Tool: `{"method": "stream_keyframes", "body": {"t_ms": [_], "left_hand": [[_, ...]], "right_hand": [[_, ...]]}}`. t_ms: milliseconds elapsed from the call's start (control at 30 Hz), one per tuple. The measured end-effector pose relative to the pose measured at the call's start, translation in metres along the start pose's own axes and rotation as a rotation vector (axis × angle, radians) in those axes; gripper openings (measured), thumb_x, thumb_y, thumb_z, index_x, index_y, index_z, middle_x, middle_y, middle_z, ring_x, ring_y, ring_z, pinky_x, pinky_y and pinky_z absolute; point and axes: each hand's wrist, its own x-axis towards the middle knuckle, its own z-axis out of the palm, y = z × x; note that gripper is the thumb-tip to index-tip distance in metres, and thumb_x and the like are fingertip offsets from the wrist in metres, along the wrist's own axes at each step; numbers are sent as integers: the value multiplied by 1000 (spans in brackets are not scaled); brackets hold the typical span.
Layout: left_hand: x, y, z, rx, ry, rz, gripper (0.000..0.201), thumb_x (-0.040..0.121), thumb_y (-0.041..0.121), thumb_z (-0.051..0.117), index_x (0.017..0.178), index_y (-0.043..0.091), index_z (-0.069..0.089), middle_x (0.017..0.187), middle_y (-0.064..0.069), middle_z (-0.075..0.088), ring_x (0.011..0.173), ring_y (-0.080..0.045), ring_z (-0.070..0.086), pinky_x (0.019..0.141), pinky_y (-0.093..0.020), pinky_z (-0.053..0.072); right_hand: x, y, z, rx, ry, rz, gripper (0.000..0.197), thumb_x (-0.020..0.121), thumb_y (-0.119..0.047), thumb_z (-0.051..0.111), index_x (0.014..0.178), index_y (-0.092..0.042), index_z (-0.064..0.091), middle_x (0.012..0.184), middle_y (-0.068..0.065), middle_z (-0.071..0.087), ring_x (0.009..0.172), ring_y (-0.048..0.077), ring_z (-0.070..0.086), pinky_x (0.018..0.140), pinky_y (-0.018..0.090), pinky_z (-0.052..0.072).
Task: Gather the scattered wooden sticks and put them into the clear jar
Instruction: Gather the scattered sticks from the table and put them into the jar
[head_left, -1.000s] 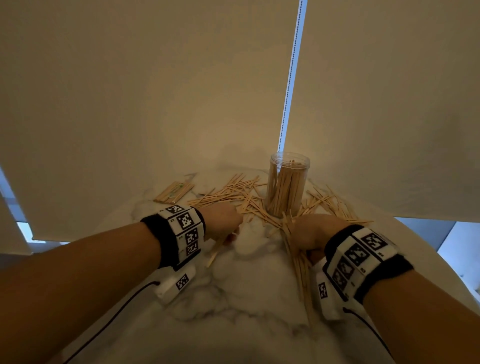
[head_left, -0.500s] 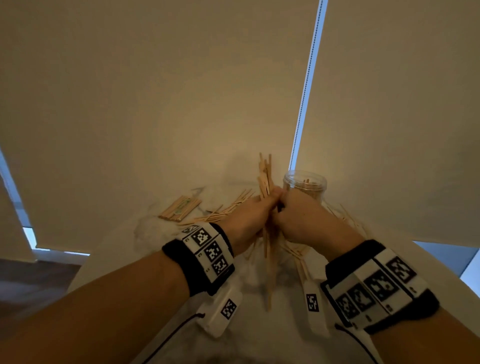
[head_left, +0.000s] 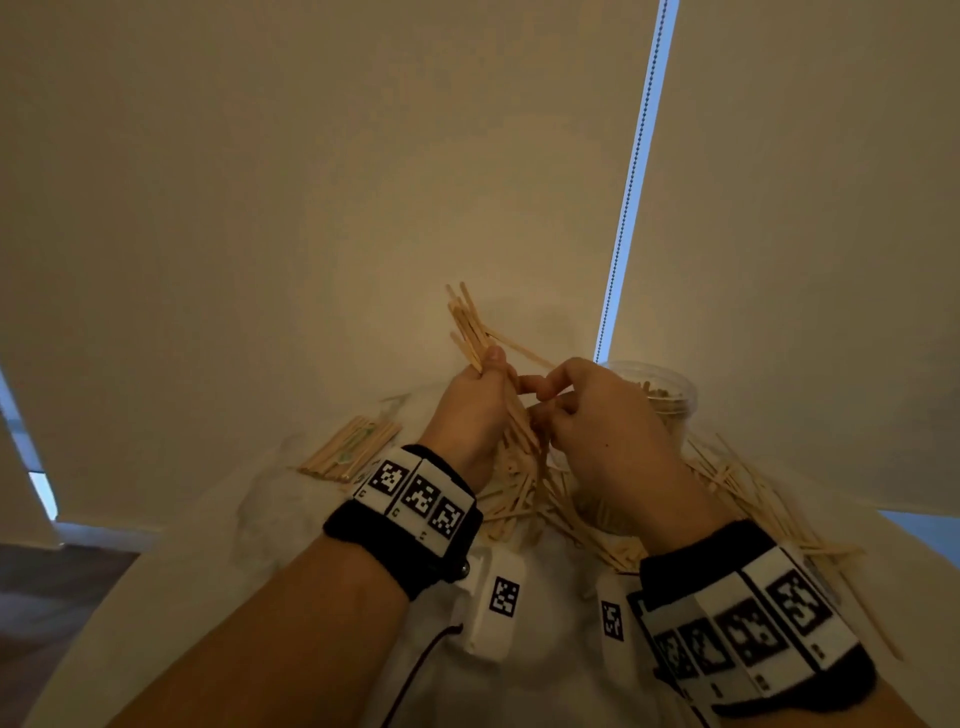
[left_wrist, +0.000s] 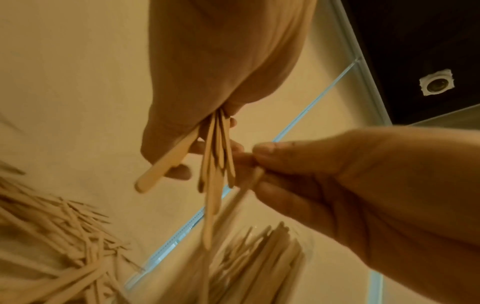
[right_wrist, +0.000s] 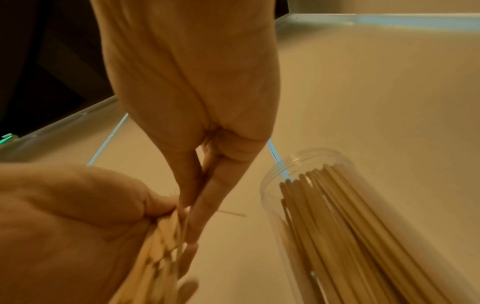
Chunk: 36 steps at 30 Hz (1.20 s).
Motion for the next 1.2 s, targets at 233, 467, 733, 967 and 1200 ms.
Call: {"method": "stream_keyframes", "body": {"t_ms": [233, 467, 733, 967, 1200], "left_hand": [[6, -7, -3, -80, -110, -45, 36, 107, 39, 40, 89, 11, 52, 79, -5, 61, 85, -24, 66, 85, -50, 57], [-15, -11, 25, 110, -312, 95, 45, 107, 41, 38, 117, 5, 63, 115, -8, 69, 106, -18, 67, 83, -35, 62], [-17, -10, 25, 170, -248, 185, 46, 106, 48, 34, 107, 10, 60, 98, -12, 76, 87, -34, 76, 83, -57, 59], [-22, -13, 32, 148, -178, 233, 40, 105, 47, 38, 111, 12, 56, 104, -21, 71, 88, -42, 73, 78, -63, 58], [-22, -4, 30, 90, -222, 188, 31, 108, 27, 43, 110, 3, 63, 94, -15, 72, 76, -26, 74, 57, -34, 58]], "right_hand": [[8, 4, -25, 99, 134, -8, 10, 89, -21, 70, 80, -25, 70, 78, -5, 74, 62, 7, 72, 72, 38, 62], [10, 16, -41, 6, 109, 9, 8, 89, -25, 71, 81, -26, 71, 77, -10, 70, 65, 3, 65, 61, 18, 47], [3, 3, -41, 300, 32, 57, 5, 91, -15, 71, 87, -11, 71, 74, 6, 74, 54, 15, 72, 49, 28, 57], [4, 4, -45, 212, 65, -9, 7, 89, -18, 73, 86, -18, 66, 73, -1, 73, 50, 1, 67, 40, 11, 46], [5, 8, -49, 207, 24, -17, 9, 84, -12, 77, 78, -13, 71, 76, 3, 74, 61, 12, 74, 68, 35, 63]]}}
